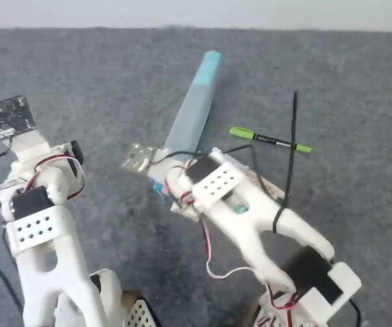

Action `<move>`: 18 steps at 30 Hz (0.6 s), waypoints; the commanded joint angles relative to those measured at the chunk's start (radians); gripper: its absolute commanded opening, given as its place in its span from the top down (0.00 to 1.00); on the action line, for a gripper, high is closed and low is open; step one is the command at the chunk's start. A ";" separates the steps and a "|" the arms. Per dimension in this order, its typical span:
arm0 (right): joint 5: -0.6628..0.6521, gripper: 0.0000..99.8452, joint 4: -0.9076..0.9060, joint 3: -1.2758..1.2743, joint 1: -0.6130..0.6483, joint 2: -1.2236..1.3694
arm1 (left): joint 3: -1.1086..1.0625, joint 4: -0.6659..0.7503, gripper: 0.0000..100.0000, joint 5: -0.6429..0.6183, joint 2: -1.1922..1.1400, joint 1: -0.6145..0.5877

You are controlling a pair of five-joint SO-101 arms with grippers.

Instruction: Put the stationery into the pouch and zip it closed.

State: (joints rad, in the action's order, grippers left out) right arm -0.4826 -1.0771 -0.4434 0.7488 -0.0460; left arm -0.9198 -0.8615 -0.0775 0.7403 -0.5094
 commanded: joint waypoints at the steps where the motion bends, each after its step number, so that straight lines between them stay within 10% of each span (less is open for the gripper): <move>1: 0.084 0.68 0.016 0.052 -0.091 -0.139 | 0.038 0.038 0.80 -0.006 0.000 0.002; 7: 0.195 0.99 0.024 -0.068 -0.133 -0.335 | 0.016 0.055 0.80 -0.006 0.000 0.023; 18: 0.219 0.99 -0.157 -0.104 -0.257 -0.673 | -0.087 0.150 0.80 -0.006 0.000 0.158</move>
State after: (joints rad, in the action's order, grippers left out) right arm -0.2739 -1.1845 -0.6030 0.5539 -0.6168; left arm -1.0104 -0.7480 -0.0775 0.7403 -0.4097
